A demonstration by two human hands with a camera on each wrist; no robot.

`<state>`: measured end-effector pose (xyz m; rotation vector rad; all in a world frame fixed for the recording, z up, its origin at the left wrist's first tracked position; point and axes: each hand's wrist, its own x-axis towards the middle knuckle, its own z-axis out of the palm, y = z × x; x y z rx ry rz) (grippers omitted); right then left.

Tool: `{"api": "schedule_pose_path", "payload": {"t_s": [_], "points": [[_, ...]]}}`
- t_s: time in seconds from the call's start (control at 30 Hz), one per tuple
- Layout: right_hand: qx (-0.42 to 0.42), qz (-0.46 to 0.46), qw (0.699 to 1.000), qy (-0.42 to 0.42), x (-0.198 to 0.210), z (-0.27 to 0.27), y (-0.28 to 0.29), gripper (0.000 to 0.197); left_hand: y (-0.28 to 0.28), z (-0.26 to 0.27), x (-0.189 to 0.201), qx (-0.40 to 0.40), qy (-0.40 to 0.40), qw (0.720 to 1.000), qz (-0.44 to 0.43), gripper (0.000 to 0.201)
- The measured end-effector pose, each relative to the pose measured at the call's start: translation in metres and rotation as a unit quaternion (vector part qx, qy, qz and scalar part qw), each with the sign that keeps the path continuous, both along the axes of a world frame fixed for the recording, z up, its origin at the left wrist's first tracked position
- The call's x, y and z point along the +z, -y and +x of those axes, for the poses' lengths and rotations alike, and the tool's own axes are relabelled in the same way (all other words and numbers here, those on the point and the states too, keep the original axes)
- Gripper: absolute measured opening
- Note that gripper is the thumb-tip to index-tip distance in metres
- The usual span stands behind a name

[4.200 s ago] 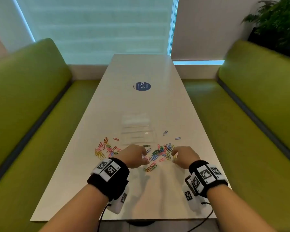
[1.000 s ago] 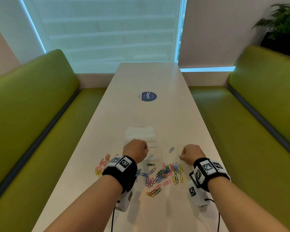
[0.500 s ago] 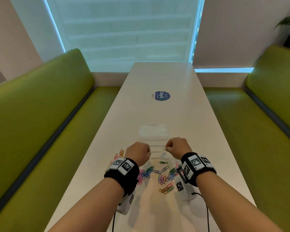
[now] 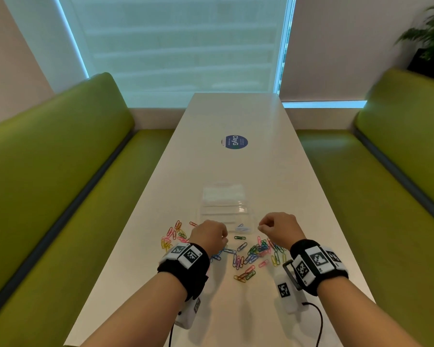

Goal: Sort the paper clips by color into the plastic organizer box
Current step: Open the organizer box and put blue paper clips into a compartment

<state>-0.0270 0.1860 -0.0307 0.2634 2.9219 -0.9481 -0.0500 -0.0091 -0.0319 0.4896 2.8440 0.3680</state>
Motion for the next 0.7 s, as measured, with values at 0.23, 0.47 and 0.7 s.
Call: {"api": "schedule_pose_path", "payload": {"t_s": [0.23, 0.47, 0.7], "points": [[-0.024, 0.014, 0.999, 0.029, -0.011, 0.026, -0.023, 0.015, -0.008, 0.008, -0.015, -0.041, 0.016, 0.999, -0.028, 0.026], [-0.035, 0.018, 0.999, 0.032, -0.012, 0.035, -0.026, 0.016, -0.008, 0.01, -0.02, -0.038, 0.005, 0.997, -0.07, 0.026], [-0.028, 0.016, 0.999, 0.042, -0.011, 0.035, -0.016, 0.016, -0.012, 0.012, -0.017, -0.032, -0.02, 0.999, -0.036, 0.027]]}}
